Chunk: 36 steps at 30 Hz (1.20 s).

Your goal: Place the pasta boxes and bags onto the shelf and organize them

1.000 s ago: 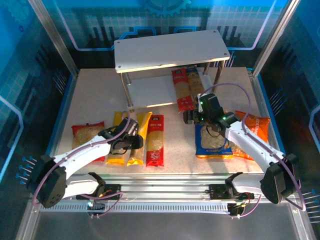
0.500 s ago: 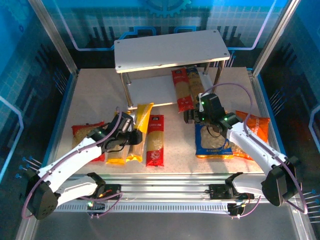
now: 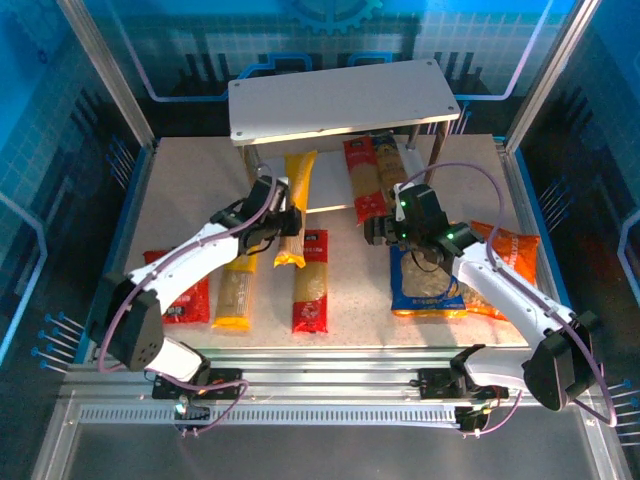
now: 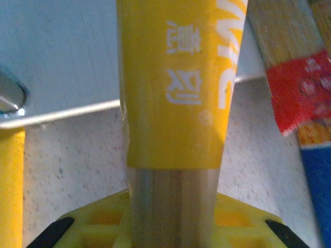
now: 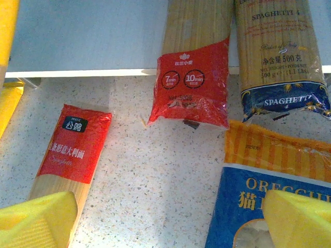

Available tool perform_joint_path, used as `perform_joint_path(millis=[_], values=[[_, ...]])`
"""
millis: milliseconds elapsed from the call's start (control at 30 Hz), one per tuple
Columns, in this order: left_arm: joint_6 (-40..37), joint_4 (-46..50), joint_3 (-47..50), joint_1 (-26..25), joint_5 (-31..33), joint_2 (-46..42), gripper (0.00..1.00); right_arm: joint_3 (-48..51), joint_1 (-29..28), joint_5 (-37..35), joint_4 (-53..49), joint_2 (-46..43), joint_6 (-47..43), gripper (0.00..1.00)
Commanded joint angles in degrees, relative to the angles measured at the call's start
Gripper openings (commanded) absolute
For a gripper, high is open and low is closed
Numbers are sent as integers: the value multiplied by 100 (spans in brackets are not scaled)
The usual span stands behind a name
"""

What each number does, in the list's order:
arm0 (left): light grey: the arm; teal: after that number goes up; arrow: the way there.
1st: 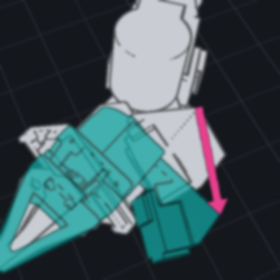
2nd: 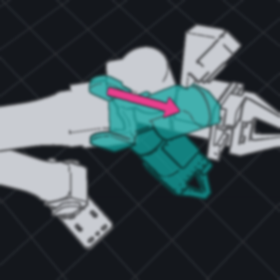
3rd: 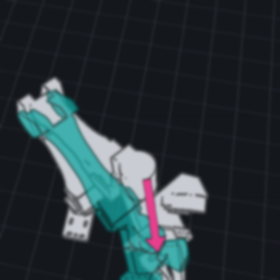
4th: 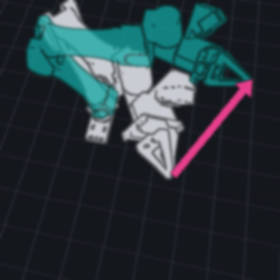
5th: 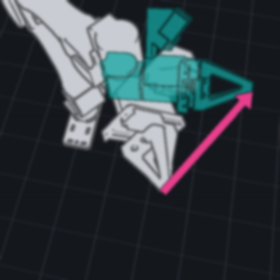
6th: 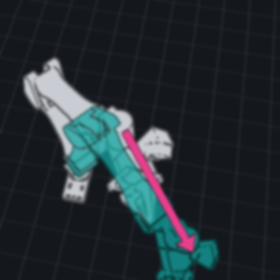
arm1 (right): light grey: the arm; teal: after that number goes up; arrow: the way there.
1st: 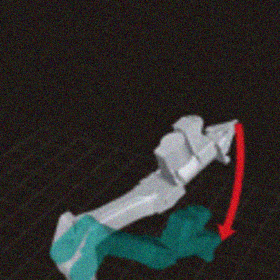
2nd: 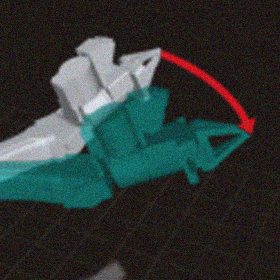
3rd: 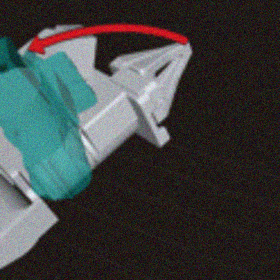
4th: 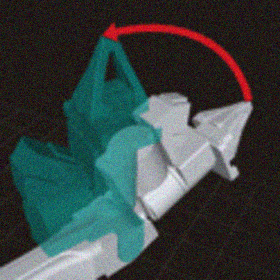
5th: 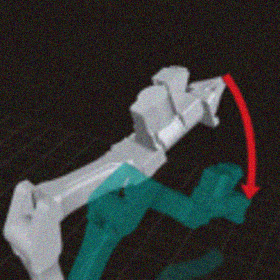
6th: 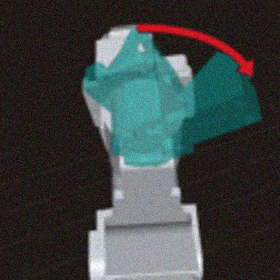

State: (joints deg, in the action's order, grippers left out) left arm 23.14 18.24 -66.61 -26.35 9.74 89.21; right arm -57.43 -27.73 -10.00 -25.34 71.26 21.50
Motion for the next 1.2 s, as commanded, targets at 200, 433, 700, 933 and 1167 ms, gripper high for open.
perform_joint_path(millis=[200, 433, 700, 933, 1167], values=[[-296, -908, -1144, 353, 700, 748, 0, -195, -41, 151, 4, 185, -141, 93], [-280, -958, -1629, 402, 949, 1404, 0, -270, -38, 209, 23, 305, -216, 93], [-236, -464, -2045, 395, 1268, 1830, 0, -301, 28, 222, -31, 300, -318, 93], [-177, -479, -1803, 402, 1522, 1721, 0, -350, 60, 340, 27, 395, -324, 93], [-216, -234, -1896, 402, 1750, 1831, 0, -280, 58, 320, 31, 347, -318, 93]])
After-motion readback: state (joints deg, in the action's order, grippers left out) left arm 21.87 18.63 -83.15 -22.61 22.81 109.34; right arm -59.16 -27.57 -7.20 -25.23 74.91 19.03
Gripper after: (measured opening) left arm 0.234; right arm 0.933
